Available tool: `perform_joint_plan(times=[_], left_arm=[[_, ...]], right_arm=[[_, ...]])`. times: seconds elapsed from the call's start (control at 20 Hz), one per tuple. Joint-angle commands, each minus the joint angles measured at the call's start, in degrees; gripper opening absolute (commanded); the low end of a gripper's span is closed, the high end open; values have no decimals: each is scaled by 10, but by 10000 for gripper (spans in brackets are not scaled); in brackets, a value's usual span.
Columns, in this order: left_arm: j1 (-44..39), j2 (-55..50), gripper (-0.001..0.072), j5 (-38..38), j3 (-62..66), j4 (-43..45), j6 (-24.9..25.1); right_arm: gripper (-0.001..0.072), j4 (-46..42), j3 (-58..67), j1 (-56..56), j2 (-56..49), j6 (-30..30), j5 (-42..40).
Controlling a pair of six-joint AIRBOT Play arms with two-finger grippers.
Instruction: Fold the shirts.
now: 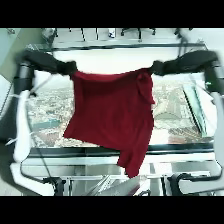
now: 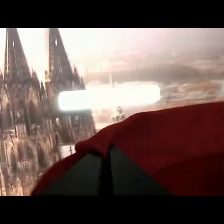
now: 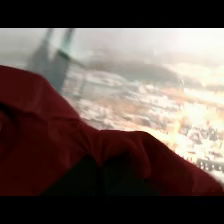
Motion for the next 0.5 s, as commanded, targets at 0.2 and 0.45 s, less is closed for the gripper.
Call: perform_joint_plan(times=[0.2, 0.45], left_arm=[[26, -137, 703, 22, 17, 21, 2], [96, -111, 703, 262, 115, 20, 72]], right_arm=[[356, 43, 0, -6, -126, 9, 34], [365, 28, 28, -94, -50, 10, -185]])
